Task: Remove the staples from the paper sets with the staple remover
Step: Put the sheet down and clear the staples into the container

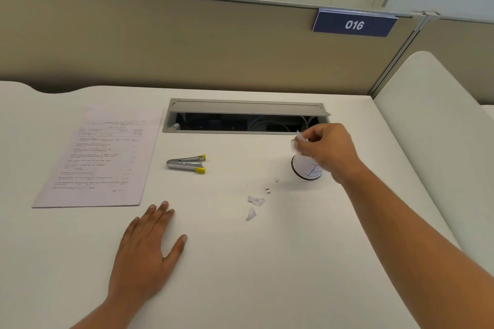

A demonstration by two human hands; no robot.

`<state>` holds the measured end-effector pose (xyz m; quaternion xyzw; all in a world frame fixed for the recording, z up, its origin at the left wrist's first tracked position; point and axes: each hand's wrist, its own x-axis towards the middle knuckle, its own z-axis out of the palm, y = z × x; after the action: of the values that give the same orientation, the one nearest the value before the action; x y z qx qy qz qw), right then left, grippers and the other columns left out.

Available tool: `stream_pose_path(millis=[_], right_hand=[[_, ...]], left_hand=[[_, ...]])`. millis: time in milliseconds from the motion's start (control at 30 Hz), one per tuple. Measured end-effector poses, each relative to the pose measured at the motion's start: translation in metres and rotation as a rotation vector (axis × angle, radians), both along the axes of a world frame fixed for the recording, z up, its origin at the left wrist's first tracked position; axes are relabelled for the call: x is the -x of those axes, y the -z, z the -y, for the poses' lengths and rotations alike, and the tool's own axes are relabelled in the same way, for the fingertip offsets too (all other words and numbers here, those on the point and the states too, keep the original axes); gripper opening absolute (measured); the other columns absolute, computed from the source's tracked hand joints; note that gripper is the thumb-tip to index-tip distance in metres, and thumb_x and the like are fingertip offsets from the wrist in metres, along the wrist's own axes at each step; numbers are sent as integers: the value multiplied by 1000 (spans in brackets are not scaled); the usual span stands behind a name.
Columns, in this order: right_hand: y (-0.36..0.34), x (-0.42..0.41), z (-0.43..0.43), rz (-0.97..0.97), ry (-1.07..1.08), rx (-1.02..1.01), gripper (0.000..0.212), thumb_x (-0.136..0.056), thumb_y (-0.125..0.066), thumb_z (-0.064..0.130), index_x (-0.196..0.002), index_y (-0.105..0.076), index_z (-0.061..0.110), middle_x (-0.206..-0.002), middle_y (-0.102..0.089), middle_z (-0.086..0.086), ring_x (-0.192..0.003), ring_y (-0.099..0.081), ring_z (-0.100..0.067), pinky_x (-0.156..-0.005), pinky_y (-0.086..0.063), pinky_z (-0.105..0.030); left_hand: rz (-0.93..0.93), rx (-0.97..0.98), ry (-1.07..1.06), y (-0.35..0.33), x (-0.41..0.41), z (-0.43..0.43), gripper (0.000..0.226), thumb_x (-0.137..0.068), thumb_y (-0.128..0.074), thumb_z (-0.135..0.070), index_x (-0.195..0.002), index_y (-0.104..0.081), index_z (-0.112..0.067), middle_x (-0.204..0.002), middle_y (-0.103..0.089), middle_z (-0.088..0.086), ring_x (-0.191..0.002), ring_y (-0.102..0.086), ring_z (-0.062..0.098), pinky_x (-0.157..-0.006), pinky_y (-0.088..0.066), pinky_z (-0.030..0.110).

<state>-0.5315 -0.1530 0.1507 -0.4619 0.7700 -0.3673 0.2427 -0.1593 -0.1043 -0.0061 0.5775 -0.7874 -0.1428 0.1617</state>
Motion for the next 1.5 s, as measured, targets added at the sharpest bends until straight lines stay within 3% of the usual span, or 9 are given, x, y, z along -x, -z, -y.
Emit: stream_pose_path(millis=[300,400,533,700,833,1133,1333,1433,1500], right_hand=[[-1,41,11,-291,79,-75,6,-78,-77,16,-76,-74,11,-71,-70,-7,-63,-57,-17,-50,-40,-20],[1,43,14,-300,74,-122,8,-79,-77,17,-81,-72,11,-75,-67,-6,-68,-57,-19,-57,-43,-22],[1,41,15,-337,59,-132,7,-79,-74,16,-85,-72,15,-80,-67,-5,-76,-61,-24,-67,-51,-29],[1,42,14,-378,49,-136,5,-79,-74,17,-78,-71,21,-85,-71,-3,-80,-64,-24,-70,-52,-30],[1,43,13,-409,45,-136,10,-80,-71,11,-79,-74,20,-87,-73,-4,-83,-66,-25,-75,-56,-34],[9,44,13,-374,62,-91,11,-83,-67,8,-82,-76,15,-78,-68,-4,-79,-68,-28,-68,-56,-31],[10,33,3,-302,102,175,15,-87,-62,8,-93,-75,13,-86,-73,-2,-80,-66,-16,-78,-51,-21],[7,11,-8,-186,112,343,15,-90,-62,9,-99,-74,12,-89,-72,1,-80,-67,-10,-77,-47,-5],[13,-9,-19,-133,86,394,16,-92,-61,9,-101,-73,12,-90,-72,4,-81,-66,-7,-76,-46,-3]], left_hand=[[-6,-11,4,0,-1,1,74,-89,-30,-70,-142,-48,-22,-155,-41,-7,-146,-32,14,-121,-18,39],[3,-10,13,0,0,1,79,-89,-21,-74,-143,-48,-22,-155,-41,-7,-146,-32,14,-121,-17,38],[6,-16,6,-1,-1,1,73,-89,-29,-69,-143,-48,-23,-155,-41,-8,-146,-31,13,-121,-16,37],[5,-16,11,-2,0,2,79,-89,-21,-74,-142,-48,-23,-155,-41,-8,-146,-32,13,-121,-16,37],[1,-19,5,-3,1,1,70,-88,-36,-64,-142,-49,-22,-154,-42,-7,-145,-33,14,-121,-18,38],[15,-10,12,-4,1,1,80,-89,-19,-74,-141,-50,-22,-154,-43,-7,-144,-35,15,-120,-18,37],[24,-14,9,-2,0,3,79,-89,-19,-73,-142,-48,-22,-154,-43,-7,-145,-33,14,-120,-19,38],[43,-8,5,-3,1,3,74,-90,-25,-70,-142,-48,-23,-155,-42,-8,-146,-32,13,-121,-19,37],[68,0,0,-4,2,3,68,-90,-33,-64,-142,-47,-23,-155,-41,-8,-146,-32,12,-121,-18,36]])
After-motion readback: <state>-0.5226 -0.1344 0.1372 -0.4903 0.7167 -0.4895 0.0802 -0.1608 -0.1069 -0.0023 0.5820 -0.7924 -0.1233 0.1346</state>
